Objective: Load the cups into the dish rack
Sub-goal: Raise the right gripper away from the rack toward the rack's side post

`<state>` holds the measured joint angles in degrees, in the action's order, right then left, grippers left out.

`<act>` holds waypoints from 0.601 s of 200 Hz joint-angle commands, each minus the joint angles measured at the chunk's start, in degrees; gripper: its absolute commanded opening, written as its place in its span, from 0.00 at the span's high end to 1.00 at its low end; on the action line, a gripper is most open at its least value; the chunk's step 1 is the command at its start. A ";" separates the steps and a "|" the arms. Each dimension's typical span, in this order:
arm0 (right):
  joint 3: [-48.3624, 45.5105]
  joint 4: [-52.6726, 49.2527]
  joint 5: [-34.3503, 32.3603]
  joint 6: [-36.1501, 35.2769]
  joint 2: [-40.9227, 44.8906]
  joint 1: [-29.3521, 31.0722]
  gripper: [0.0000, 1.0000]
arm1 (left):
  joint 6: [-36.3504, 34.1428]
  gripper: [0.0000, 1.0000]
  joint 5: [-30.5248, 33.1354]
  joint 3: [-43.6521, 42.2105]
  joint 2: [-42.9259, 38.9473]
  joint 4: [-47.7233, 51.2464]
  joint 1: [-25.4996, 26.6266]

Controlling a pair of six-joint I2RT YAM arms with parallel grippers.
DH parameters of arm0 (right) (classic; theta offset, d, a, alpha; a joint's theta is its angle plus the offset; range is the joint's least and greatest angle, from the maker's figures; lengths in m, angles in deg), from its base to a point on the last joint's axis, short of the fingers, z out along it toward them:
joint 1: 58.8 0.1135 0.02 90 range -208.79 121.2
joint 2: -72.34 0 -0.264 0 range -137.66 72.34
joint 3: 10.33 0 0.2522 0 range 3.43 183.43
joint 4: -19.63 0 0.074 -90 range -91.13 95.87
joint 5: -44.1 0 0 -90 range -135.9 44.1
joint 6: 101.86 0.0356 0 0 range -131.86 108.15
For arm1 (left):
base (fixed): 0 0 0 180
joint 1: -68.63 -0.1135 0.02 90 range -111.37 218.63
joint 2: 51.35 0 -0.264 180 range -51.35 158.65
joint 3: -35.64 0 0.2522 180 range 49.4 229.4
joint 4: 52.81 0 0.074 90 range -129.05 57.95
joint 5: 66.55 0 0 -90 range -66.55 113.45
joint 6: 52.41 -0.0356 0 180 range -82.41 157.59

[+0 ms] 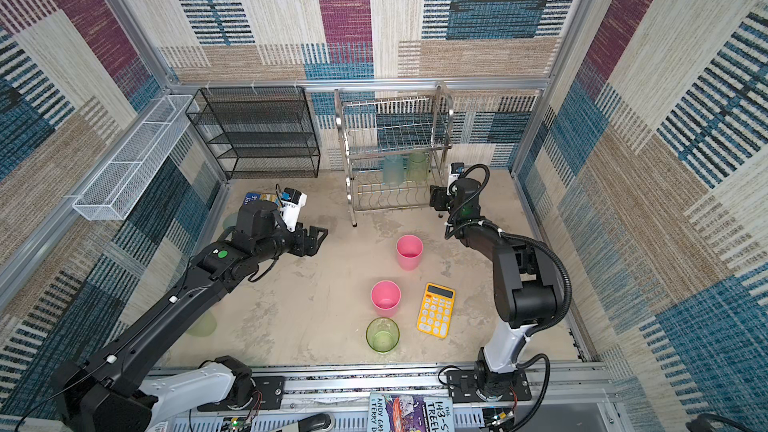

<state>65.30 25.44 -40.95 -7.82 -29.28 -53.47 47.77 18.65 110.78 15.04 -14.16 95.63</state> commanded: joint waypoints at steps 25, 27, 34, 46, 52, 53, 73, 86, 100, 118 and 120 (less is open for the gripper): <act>5.36 -3.00 0.58 -3.25 -4.91 -1.22 0.26 | 0.37 0.15 0.49 0.32 0.19 0.66 -0.02; 5.54 -3.08 0.58 -3.18 -5.08 -1.31 0.27 | 0.37 0.15 0.49 0.38 0.22 0.62 -0.02; 6.09 -3.14 0.69 -3.14 -5.60 -1.60 0.28 | 0.33 0.15 0.58 0.44 0.23 0.64 -0.02; 7.22 -3.52 1.73 -3.05 -6.46 -2.19 0.32 | 0.28 0.15 0.58 0.50 0.38 0.69 -0.04; 7.83 -3.85 2.20 -2.97 -7.01 -2.30 0.34 | 0.28 0.15 0.58 0.49 0.41 0.65 -0.02; 7.92 -3.89 2.27 -3.02 -7.05 -2.32 0.34 | 0.28 0.15 0.58 0.49 0.41 0.67 -0.02; 9.13 -4.39 3.58 -3.15 -8.23 -2.33 0.44 | 0.24 0.15 0.64 0.56 0.48 0.71 -0.05; 8.98 -4.19 4.63 -2.94 -8.36 -2.36 0.48 | 0.19 0.15 0.80 0.58 0.58 0.78 -0.03; 8.28 -3.54 5.41 -2.50 -7.89 -2.33 0.54 | 0.11 0.15 0.93 0.58 0.53 0.73 -0.02; 6.99 -2.55 6.51 -2.24 -7.28 -2.33 0.59 | 0.15 0.15 0.93 0.58 0.54 0.78 -0.07; 6.90 -2.59 6.51 -2.13 -7.21 -2.33 0.60 | 0.19 0.15 0.93 0.58 0.57 0.78 -0.06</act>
<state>73.14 21.53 -36.84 -10.42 -37.26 -55.72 47.75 18.83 110.81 15.50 -13.70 95.63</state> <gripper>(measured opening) 0.429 0.845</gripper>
